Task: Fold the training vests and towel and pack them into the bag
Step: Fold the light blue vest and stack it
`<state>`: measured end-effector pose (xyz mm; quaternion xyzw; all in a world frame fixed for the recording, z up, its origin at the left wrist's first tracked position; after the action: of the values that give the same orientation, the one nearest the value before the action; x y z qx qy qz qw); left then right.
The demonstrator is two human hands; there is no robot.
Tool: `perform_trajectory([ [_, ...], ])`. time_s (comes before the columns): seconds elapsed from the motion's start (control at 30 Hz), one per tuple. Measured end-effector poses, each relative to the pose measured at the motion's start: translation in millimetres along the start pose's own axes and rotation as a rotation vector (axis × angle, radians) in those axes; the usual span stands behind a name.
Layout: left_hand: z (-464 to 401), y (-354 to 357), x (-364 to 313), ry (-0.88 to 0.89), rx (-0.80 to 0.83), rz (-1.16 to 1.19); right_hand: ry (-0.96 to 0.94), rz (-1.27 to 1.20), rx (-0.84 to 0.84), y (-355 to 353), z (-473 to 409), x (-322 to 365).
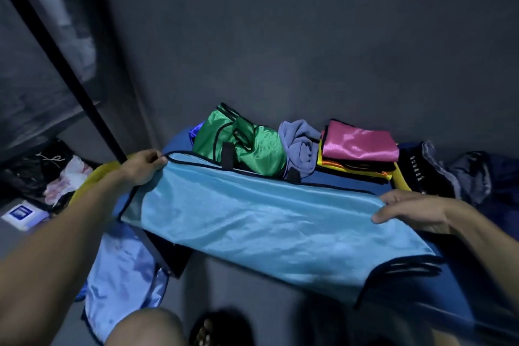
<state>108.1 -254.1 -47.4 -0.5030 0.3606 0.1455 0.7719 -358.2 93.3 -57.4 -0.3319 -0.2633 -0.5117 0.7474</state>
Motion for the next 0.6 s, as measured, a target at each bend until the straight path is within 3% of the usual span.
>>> perform_trajectory([
  [0.2, 11, 5, -21, -0.148, -0.073, -0.405, 0.052, 0.291, -0.085, 2, 6, -8],
  [0.27, 33, -2, -40, -0.182, -0.189, -0.512, 0.052, 0.322, -0.125, 4, 13, -9],
  [0.33, 56, 6, -86, -0.037, -0.306, -0.534, 0.032, 0.315, -0.165, 7, 22, -9],
  [0.4, 82, 39, -152, 0.265, -0.308, -0.500, -0.019, 0.297, -0.220, 7, 30, -6],
  [0.5, 123, 127, -238, 0.650, -0.054, -0.407, -0.093, 0.251, -0.291, 6, 41, -2],
  [0.6, 164, 232, -292, 0.818, 0.323, -0.350, -0.111, 0.207, -0.316, 12, 47, -10],
])
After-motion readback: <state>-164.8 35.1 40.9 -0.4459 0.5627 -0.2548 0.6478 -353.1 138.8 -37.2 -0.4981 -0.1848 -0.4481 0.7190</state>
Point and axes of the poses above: each hand's wrist, its own z-axis away from the middle knuckle, its own y-axis out of the palm, x = y × z, the point moved 9 cm from there along -z, towards the middle knuckle, and after that the axes turned 12 degrees about x, right-handed, at the moved point
